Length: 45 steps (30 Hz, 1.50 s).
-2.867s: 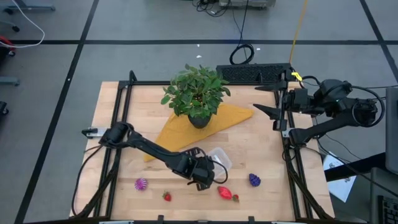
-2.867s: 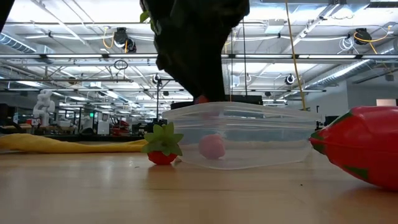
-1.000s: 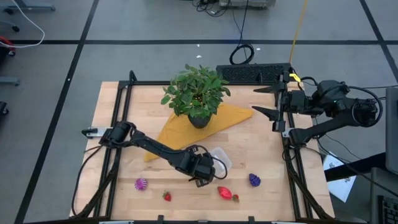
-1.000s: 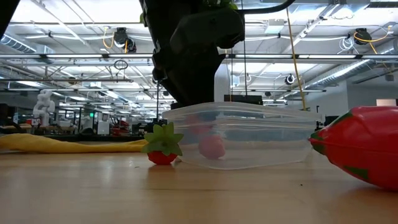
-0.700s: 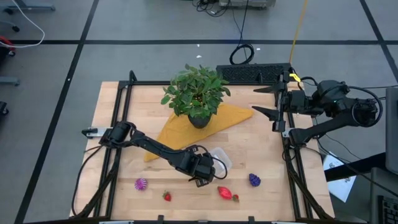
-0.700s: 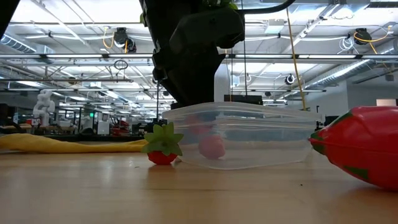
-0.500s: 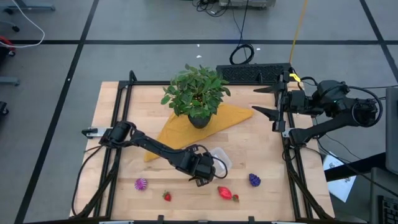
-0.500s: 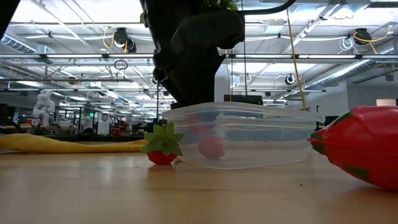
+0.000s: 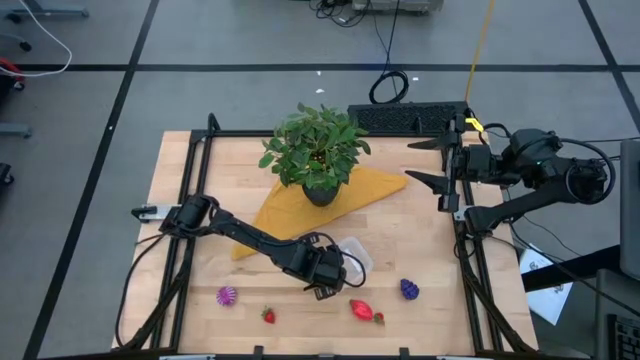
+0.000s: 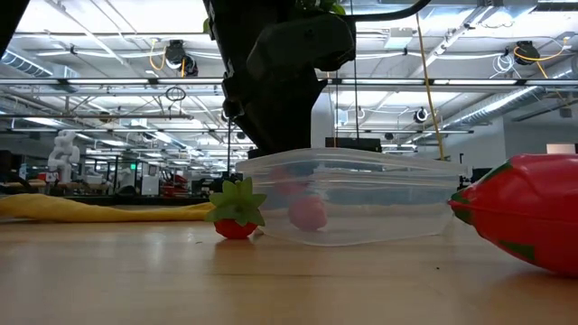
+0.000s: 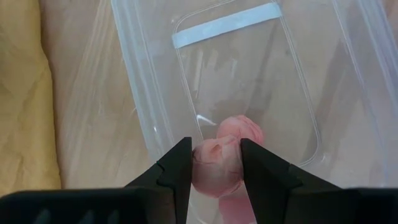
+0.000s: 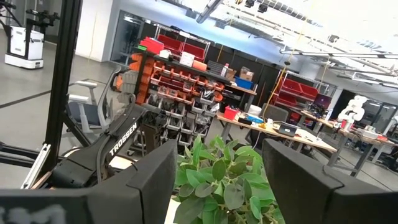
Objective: Pick and placing Produce into tupperware
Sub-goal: Put the lychee into the transparent bin, then put the top strawberry into the transparent bin
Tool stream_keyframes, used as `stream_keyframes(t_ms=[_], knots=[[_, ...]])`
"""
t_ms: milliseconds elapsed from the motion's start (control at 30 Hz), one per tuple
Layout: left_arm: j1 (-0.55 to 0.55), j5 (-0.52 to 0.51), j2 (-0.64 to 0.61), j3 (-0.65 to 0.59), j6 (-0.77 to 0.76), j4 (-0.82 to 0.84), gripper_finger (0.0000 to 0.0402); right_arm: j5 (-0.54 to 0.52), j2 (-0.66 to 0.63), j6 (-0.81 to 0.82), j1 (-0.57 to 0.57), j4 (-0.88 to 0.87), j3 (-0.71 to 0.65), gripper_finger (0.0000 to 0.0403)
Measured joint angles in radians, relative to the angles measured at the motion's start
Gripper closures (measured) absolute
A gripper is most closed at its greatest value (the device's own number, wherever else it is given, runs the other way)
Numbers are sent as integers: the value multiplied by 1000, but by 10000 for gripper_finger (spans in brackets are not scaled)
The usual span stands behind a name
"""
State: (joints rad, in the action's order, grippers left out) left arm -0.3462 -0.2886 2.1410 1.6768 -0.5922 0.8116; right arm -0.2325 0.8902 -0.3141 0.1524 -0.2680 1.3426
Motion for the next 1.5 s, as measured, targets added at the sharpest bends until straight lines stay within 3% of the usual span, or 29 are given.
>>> stream_keyframes(t_ms=[600,833,1233,1500], knots=[[0,3,0,0,-46,0,277,0,0,0,0,0,0,174],[1,55,0,0,-47,-1,275,0,0,0,0,0,0,174],[2,21,0,0,-58,-1,175,0,0,12,0,-8,0,174],[2,25,-11,-1,-27,-1,145,0,0,13,0,-7,0,174]])
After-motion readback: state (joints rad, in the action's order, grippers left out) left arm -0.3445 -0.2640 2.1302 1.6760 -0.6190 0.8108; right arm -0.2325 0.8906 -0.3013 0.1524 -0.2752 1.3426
